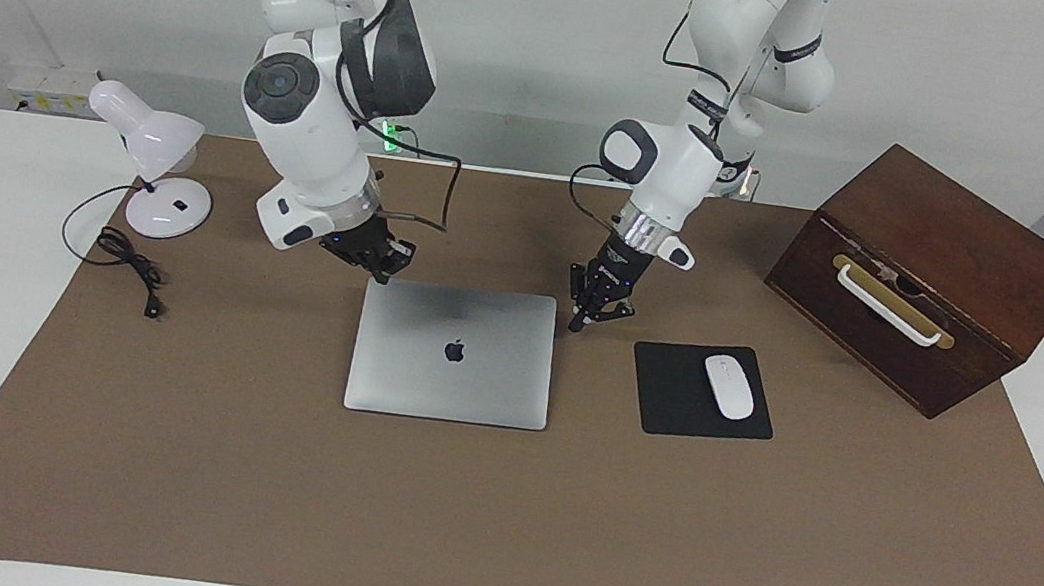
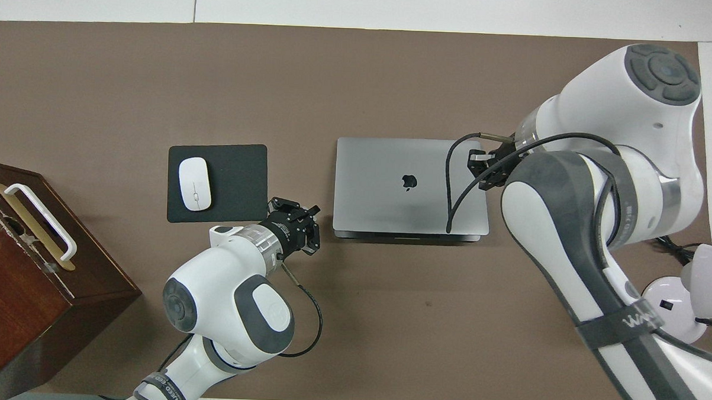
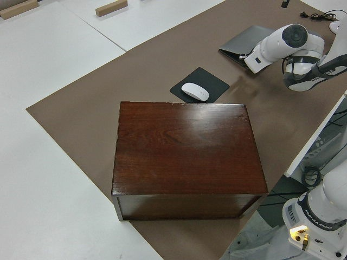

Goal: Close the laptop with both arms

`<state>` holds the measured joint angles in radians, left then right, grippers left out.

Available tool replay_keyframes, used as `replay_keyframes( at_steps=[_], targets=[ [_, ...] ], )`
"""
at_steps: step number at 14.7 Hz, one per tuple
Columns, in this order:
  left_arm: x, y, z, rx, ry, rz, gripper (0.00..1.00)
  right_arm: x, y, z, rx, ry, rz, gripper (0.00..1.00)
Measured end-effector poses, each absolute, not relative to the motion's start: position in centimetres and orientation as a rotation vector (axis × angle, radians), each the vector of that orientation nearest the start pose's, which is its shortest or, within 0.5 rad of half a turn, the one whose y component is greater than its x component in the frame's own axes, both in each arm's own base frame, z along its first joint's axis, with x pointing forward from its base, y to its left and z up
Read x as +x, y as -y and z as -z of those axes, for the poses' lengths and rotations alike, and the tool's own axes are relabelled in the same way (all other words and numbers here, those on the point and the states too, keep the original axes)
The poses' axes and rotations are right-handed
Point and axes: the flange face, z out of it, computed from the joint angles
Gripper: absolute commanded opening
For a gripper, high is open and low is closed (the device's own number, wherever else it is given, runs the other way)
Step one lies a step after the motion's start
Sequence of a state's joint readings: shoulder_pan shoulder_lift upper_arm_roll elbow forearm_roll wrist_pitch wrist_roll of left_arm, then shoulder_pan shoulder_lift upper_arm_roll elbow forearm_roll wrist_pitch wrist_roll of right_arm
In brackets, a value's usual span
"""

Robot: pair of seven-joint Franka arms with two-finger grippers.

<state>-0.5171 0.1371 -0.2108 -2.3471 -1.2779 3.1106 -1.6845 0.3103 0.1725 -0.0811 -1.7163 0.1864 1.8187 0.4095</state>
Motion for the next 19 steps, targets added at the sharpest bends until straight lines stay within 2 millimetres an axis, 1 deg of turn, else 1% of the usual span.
replay_keyframes(
  at_steps=[2, 3, 5, 8, 10, 12, 14, 15, 17, 18, 19],
  targets=[
    [45.0, 25.7, -31.1, 1.135, -2.242, 0.312, 0.00, 58.9, -14.3, -49.2, -2.994, -0.334, -0.136, 0.00],
    [45.9, 24.1, -31.2, 1.161, -2.223, 0.305, 0.00, 58.9, -13.6, -50.2, -2.999, -0.321, -0.117, 0.00],
    [47.5, 21.0, -31.5, 1.201, -2.186, 0.257, 0.00, 59.0, -12.2, -52.3, -3.006, -0.302, -0.079, 0.00],
    [49.3, 17.6, -32.2, 1.243, -2.133, 0.178, 0.00, 58.9, -10.0, -55.1, -3.039, -0.274, 0.004, 0.00],
    [50.8, 15.7, -33.2, 1.261, -2.089, 0.121, 0.00, 58.6, -8.6, -56.5, -3.065, -0.245, 0.053, 0.00],
    [52.5, 13.3, -34.6, 1.265, -2.045, 0.058, 0.00, 58.3, -6.6, -57.9, -3.086, -0.197, 0.099, 0.00],
    [54.0, 10.9, -35.9, 1.315, -1.977, -0.029, 0.00, 57.9, -4.2, -59.1, -3.099, -0.128, 0.123, 0.05],
    [54.8, 9.7, -36.6, 1.364, -1.925, -0.085, 0.00, 57.7, -2.9, -59.6, -3.105, -0.095, 0.134, 0.09],
    [56.1, 7.6, -37.7, 1.486, -1.807, -0.205, 0.00, 57.3, -0.4, -60.5, -3.114, -0.041, 0.159, 0.14],
    [56.8, 6.6, -38.2, 1.546, -1.748, -0.266, 0.00, 57.2, 0.6, -60.8, -3.117, -0.015, 0.168, 0.18],
    [57.4, 5.6, -38.6, 1.601, -1.694, -0.321, 0.00, 57.1, 1.4, -61.0, -3.123, 0.011, 0.174, 0.25]
  ],
)
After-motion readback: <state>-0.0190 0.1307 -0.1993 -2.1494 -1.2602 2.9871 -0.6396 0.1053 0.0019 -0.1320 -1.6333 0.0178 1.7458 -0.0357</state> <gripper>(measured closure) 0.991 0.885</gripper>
